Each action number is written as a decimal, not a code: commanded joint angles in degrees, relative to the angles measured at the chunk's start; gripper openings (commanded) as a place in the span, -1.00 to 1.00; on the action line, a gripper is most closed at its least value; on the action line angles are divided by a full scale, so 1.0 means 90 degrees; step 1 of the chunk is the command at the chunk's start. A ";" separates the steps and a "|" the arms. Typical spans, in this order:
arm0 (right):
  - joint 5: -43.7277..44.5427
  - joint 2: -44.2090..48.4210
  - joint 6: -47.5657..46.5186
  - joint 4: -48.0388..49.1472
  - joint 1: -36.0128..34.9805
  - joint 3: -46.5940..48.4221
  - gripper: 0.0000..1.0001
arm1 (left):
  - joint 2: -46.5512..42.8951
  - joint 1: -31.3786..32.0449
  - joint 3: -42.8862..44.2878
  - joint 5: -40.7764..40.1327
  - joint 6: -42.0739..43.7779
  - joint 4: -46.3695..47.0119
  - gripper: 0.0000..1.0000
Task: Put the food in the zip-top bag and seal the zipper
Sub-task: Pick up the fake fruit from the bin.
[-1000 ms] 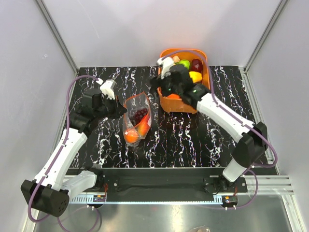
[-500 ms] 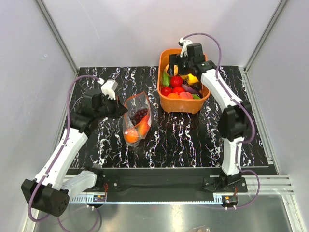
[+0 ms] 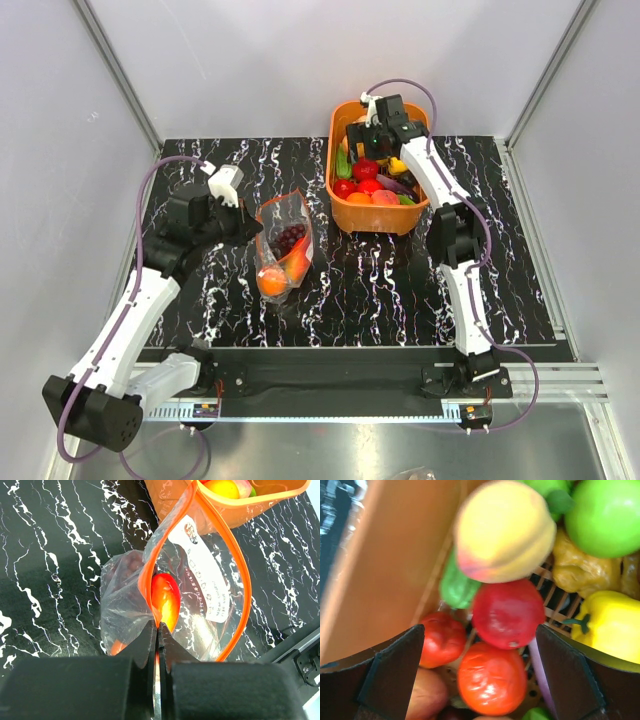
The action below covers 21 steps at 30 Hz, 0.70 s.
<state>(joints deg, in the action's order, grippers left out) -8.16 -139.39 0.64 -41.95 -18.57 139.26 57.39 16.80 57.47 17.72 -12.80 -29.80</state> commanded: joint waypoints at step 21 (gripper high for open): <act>-0.0655 -0.0577 -0.0306 -0.0446 0.0305 0.0474 -0.07 | 0.0020 -0.0040 0.0050 -0.0015 0.0152 0.0411 -1.00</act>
<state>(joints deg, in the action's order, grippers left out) -11.75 -145.29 -1.67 -45.56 -15.55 141.78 58.13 16.80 57.47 17.74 -12.21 -29.67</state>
